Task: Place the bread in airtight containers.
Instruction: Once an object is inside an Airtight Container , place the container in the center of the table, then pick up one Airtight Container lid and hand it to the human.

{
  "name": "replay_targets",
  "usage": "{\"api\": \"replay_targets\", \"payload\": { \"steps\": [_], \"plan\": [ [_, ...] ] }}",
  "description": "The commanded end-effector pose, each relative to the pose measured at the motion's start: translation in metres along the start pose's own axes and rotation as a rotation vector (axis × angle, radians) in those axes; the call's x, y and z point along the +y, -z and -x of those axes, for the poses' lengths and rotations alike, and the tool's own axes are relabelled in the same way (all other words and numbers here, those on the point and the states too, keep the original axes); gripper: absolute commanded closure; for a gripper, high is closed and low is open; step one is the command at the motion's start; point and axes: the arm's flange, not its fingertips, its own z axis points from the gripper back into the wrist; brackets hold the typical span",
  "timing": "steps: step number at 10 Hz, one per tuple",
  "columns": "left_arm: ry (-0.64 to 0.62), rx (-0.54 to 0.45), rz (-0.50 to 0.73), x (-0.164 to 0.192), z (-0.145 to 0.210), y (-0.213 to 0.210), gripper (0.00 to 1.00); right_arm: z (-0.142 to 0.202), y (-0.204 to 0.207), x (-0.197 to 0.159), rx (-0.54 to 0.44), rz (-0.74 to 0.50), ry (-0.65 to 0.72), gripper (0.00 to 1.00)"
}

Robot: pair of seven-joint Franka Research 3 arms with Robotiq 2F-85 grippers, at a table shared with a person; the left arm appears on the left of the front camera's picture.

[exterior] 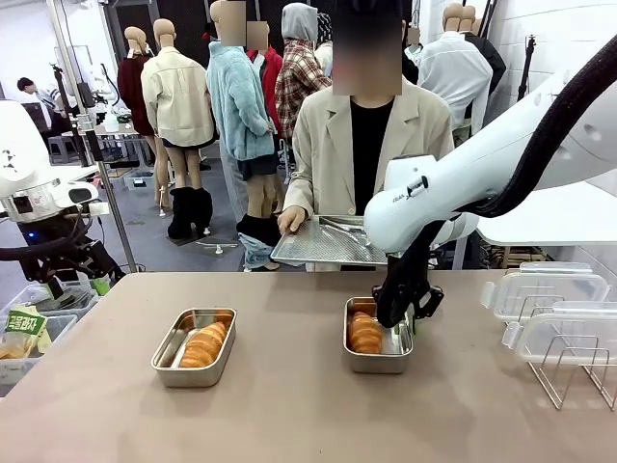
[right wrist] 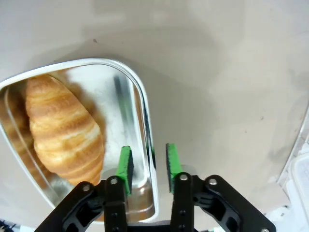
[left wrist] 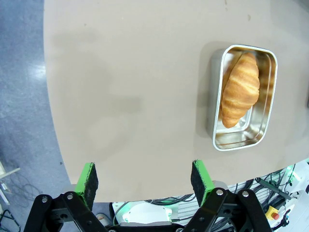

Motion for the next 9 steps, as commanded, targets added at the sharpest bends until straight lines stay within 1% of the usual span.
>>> {"api": "replay_targets", "payload": {
  "steps": [1,4,6,8,9],
  "plan": [
    [0.000,0.001,-0.008,0.000,-0.002,-0.002,0.00,0.013,-0.016,-0.016,-0.020,-0.024,-0.017,0.00],
    [0.000,0.001,-0.008,0.000,-0.002,-0.002,0.00,0.034,-0.064,-0.038,-0.094,-0.039,-0.074,0.00],
    [0.000,0.001,-0.008,0.000,-0.002,-0.002,0.00,0.044,-0.094,-0.064,-0.101,-0.024,-0.121,0.00],
    [0.000,0.001,-0.008,0.000,-0.002,-0.002,0.00,0.044,-0.121,-0.091,-0.092,-0.002,-0.190,0.00],
    [0.000,0.001,-0.008,0.000,-0.002,-0.002,0.00,0.046,-0.129,-0.100,-0.101,0.008,-0.193,0.00]
  ]
}}
